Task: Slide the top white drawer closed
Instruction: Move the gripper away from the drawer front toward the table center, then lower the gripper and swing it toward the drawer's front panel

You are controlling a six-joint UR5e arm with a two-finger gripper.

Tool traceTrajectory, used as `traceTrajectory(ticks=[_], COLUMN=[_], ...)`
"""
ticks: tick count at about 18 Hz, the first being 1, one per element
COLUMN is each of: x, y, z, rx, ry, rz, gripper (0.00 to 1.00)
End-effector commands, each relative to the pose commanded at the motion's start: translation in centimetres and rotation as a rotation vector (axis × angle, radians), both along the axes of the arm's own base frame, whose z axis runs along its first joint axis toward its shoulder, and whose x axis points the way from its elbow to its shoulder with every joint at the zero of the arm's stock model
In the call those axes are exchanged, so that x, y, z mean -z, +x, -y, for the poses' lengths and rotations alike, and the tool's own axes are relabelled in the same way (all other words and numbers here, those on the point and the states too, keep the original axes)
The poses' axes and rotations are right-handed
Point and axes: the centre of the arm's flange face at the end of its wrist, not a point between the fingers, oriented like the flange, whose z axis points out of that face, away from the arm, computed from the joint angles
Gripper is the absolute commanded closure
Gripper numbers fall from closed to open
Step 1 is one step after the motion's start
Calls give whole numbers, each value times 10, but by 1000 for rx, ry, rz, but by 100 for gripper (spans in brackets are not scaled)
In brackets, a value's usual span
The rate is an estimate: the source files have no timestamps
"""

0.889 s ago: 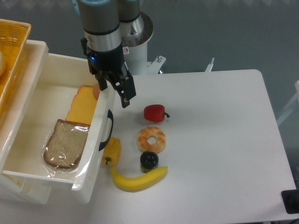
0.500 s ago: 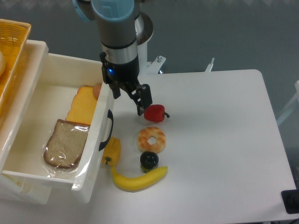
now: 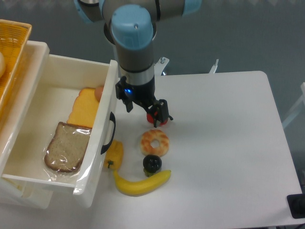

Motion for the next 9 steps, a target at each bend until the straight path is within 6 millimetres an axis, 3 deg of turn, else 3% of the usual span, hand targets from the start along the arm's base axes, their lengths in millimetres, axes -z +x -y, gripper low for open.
traceTrajectory(ticks=[7,9], x=[54,60], y=[-24,-31], z=[-8,-15], rx=[-130,-164], ry=[-43,-42], rz=[49,54], gripper=[0,0])
